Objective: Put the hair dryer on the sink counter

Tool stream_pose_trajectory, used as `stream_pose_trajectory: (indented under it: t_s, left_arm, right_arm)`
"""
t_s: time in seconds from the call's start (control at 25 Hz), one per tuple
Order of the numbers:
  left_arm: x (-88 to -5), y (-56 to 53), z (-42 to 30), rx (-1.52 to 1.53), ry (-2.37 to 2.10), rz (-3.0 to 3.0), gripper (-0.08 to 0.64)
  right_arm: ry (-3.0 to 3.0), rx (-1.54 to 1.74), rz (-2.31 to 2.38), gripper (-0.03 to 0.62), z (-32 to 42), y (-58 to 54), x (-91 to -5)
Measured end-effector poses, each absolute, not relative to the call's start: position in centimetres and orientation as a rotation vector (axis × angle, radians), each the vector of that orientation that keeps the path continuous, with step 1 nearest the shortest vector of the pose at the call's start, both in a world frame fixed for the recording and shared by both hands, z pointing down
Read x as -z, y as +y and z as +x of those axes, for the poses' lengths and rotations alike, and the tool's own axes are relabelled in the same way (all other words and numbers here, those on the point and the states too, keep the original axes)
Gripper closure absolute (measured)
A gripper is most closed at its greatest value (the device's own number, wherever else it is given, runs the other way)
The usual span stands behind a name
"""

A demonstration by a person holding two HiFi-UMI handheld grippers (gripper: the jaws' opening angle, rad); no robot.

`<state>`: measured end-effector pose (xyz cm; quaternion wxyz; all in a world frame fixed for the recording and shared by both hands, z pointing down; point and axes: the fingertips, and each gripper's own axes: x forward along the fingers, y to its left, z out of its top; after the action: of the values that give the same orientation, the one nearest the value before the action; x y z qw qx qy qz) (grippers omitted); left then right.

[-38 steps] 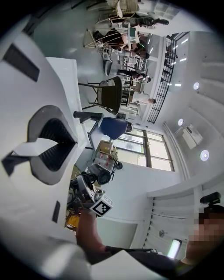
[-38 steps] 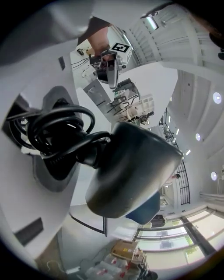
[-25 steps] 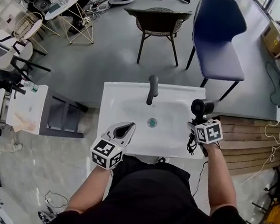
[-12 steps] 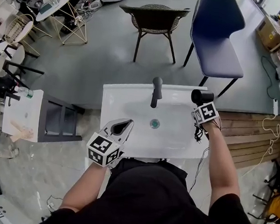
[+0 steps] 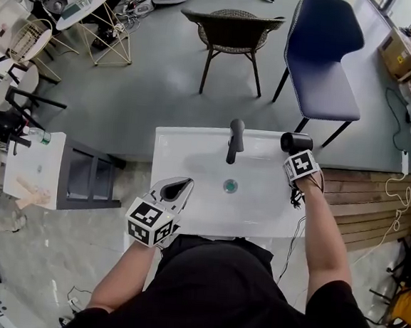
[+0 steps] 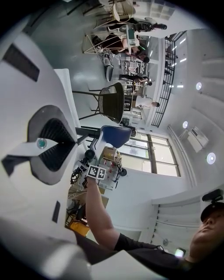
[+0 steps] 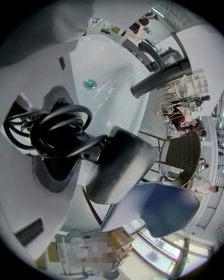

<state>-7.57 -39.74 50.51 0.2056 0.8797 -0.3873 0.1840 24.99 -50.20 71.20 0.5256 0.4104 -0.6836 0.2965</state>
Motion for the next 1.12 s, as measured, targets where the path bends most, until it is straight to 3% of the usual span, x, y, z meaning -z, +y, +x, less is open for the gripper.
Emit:
stream_pose_trajectory:
  t_s: [1.12]
  left_arm:
    - [-50.8,-39.8,-6.3,-0.500,-1.101,2.431,0.560]
  right_arm:
    - [-1.693,-0.711,1.003,0.322,25.4,-50.9,-72.1]
